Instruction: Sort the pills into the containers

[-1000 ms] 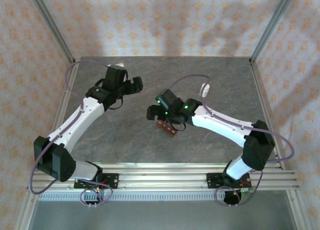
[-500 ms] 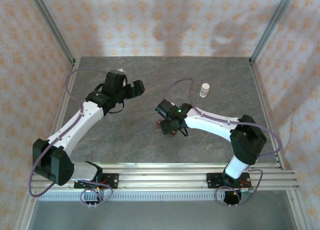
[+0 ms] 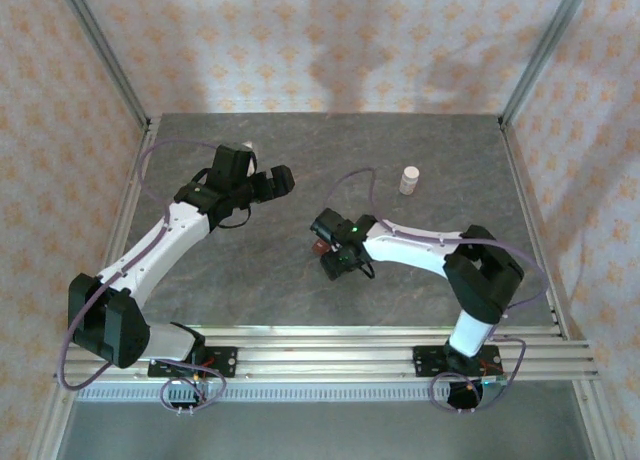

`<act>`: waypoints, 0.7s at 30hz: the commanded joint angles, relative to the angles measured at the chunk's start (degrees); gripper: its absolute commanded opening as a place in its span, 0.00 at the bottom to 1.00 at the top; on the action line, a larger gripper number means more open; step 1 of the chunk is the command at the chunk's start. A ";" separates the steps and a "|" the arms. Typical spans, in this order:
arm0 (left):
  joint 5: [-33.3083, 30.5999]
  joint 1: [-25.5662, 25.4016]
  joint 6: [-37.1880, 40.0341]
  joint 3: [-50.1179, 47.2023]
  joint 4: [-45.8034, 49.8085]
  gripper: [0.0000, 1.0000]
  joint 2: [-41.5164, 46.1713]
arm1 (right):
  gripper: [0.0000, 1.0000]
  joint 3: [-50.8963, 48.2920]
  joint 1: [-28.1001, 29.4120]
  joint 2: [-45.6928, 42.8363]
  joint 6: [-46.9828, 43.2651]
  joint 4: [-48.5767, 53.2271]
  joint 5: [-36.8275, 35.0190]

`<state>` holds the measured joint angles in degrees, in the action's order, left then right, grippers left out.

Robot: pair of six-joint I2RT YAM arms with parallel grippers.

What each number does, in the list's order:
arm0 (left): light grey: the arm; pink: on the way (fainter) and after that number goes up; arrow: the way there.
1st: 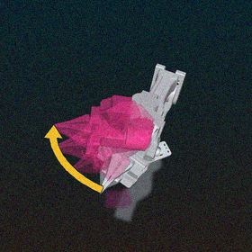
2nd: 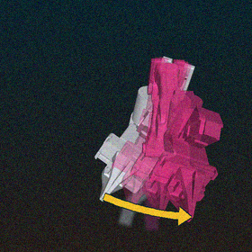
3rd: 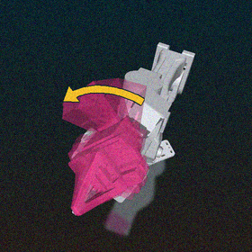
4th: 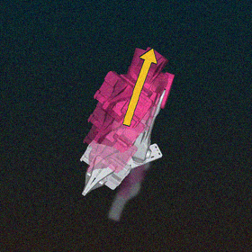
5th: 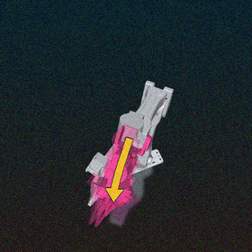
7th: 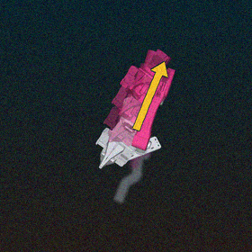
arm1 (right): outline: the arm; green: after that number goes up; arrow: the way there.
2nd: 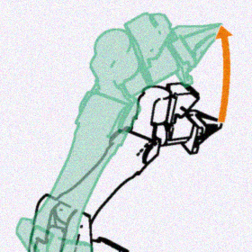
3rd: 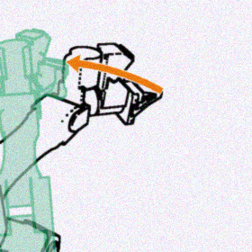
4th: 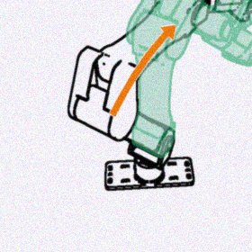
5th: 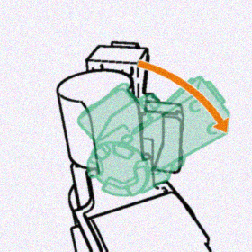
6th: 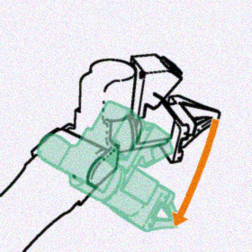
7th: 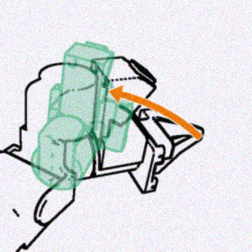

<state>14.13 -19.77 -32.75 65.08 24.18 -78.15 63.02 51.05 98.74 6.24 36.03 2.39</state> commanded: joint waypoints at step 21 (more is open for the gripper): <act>2.45 0.08 -0.47 -0.92 -2.10 1.00 -1.58 | 0.57 -1.41 -1.65 4.96 -1.49 -5.88 1.51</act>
<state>15.81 -19.77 -33.01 65.08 23.27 -79.26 61.80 49.67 102.19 5.19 32.03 4.10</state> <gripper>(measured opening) 0.997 0.570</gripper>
